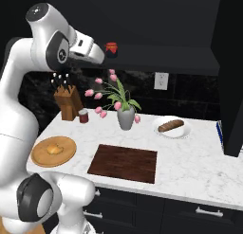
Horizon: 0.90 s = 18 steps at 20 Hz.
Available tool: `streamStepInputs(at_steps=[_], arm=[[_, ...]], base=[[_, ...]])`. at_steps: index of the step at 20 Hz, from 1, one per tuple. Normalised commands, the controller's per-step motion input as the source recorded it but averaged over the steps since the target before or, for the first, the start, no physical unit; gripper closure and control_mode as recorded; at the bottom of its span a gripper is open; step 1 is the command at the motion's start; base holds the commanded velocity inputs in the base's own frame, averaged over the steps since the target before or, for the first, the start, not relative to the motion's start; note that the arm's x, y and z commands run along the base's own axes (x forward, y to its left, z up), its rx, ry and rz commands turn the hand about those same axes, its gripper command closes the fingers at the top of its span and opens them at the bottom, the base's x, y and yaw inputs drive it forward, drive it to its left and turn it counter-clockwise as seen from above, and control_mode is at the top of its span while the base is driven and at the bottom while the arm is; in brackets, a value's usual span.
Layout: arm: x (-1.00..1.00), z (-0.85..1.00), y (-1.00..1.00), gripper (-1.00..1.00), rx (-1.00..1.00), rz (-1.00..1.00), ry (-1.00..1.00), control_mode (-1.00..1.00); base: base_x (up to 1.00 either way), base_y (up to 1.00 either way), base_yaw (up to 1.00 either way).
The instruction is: From the different types of pastries on the counter, select a croissant and place it on the cutting board. Then retrieve a jar of jam from the cabinet and place it alongside the croissant on the cutting board.
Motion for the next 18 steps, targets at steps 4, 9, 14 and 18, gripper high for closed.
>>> streamStepInputs(at_steps=[4,9,14,18], arm=[[0.09,0.39,-0.24,-1.00,0.05,-0.03,-0.16,-1.00],[0.07,0.26,-0.42,-1.00,0.07,0.05,-0.02,-1.00],[0.25,0.01,-0.07,-1.00,0.00,0.14,-0.05,-1.00],[0.23,0.00,-0.10,-1.00,0.00,0.21,-0.03,-1.00]], base=[[0.00,0.00,0.00],[0.00,0.00,0.00],[0.00,0.00,0.00],[0.00,0.00,0.00]])
